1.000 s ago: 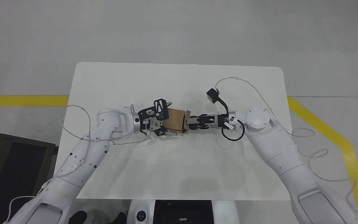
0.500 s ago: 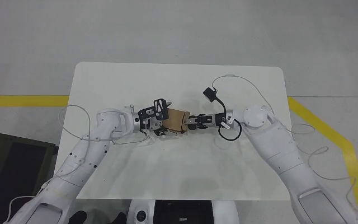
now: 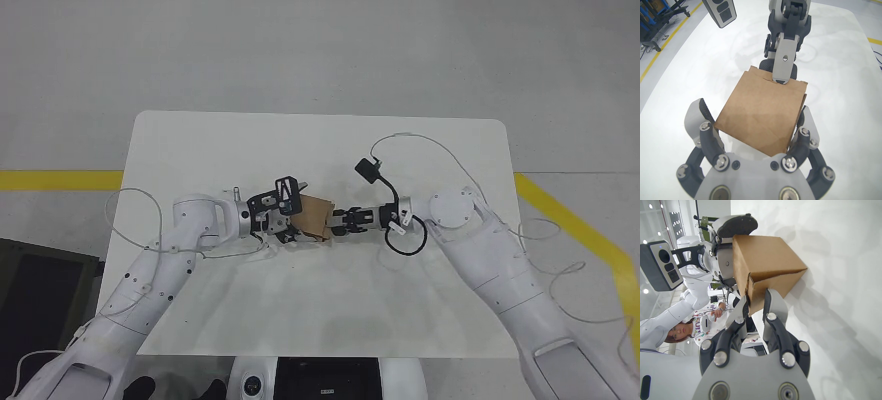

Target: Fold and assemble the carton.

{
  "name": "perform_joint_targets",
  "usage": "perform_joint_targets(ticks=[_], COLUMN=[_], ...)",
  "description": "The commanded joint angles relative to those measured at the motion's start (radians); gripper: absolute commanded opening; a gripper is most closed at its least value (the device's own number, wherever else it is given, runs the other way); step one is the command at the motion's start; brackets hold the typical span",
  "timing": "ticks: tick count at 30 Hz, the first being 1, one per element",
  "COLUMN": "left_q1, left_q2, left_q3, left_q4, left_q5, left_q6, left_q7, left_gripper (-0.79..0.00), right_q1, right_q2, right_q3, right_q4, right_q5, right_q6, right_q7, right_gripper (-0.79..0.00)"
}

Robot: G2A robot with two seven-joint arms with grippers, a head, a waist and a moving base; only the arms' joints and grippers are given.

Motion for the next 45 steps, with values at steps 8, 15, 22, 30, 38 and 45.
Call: perform_joint_targets(ticks=[8, 15, 22, 30, 38, 45], left_q1=[0.001, 0.001, 0.002, 0.005, 0.008, 0.008], left_q2=[-0.001, -0.001, -0.002, -0.002, -0.001, -0.002], left_q3=[0.001, 0.0, 0.0, -0.001, -0.005, -0.006], left_q4=[-0.001, 0.001, 0.001, -0.006, -0.012, -0.012], left_q5=[0.0, 0.0, -0.001, 0.003, 0.007, 0.004], left_q6=[-0.003, -0.002, -0.004, -0.002, -0.002, -0.004], left_q7=[-0.004, -0.004, -0.006, -0.005, -0.005, -0.005], left_gripper=[0.0, 0.0, 0.0, 0.0, 0.0, 0.0], right_q1=[0.008, -0.021, -0.064, -0.076, -0.042, -0.016], right_q2=[-0.006, 0.013, 0.037, 0.036, 0.02, 0.008], right_q3=[-0.003, 0.049, 0.1, 0.07, 0.018, -0.005], right_q4=[0.015, 0.009, -0.054, -0.089, -0.077, -0.05], right_q5=[0.009, 0.007, -0.02, -0.045, -0.039, -0.028], right_q6=[-0.014, -0.026, -0.017, 0.014, 0.014, 0.007], right_q7=[-0.008, 0.002, 0.025, 0.054, 0.063, 0.053], right_gripper=[-0.576, -0.579, -0.785, -0.785, -0.785, -0.785])
